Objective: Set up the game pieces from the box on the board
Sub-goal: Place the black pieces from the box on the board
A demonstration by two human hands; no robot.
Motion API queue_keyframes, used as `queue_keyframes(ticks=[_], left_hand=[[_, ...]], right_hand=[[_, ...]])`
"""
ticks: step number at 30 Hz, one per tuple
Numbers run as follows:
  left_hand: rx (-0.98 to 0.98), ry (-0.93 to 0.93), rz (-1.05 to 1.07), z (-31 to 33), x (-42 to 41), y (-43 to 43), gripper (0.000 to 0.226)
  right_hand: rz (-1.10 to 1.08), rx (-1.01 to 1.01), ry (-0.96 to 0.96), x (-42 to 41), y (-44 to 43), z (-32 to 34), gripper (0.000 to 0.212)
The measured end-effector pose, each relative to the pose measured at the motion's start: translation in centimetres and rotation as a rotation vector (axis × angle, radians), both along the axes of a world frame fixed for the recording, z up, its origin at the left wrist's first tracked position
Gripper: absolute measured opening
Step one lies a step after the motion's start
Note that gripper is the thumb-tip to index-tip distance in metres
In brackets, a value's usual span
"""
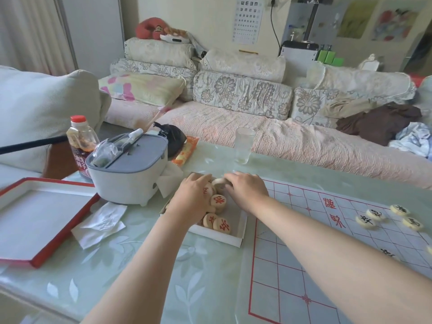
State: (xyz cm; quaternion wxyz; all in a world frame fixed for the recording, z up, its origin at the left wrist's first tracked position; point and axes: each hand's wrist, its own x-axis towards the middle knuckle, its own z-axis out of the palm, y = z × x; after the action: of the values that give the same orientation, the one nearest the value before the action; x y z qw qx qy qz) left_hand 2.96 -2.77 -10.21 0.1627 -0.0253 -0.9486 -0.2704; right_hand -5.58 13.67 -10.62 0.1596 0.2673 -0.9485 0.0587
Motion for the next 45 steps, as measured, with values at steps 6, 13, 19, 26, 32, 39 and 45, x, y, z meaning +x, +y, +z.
queue_keyframes(ticks=[6,13,19,26,32,39,45], left_hand=[[0.161,0.159,0.037,0.7,0.1,-0.2,0.035],[0.241,0.235,0.151,0.8,0.1,-1.7,0.013],[0.229,0.183,0.174,0.7,0.3,-2.6,0.015],[0.214,0.166,0.158,0.5,-0.1,-2.2,0.015],[0.186,0.181,0.171,0.6,-0.7,-1.6,0.016],[0.162,0.198,0.154,0.6,-1.2,0.5,0.014],[0.162,0.161,-0.007,1.4,0.1,7.2,0.012]], right_hand=[[0.286,-0.28,-0.154,1.0,-0.8,1.7,0.022],[0.072,-0.186,-0.138,0.1,-1.2,2.1,0.027],[-0.031,-0.013,-0.283,-1.7,-1.3,-0.3,0.049],[-0.053,-0.033,-0.239,-2.5,-2.6,-1.2,0.038],[-0.051,-0.193,-0.203,-2.1,-2.5,-1.4,0.018],[0.005,-0.4,-0.168,0.1,2.0,1.2,0.022],[-0.017,-0.435,-0.138,4.1,10.6,3.1,0.024]])
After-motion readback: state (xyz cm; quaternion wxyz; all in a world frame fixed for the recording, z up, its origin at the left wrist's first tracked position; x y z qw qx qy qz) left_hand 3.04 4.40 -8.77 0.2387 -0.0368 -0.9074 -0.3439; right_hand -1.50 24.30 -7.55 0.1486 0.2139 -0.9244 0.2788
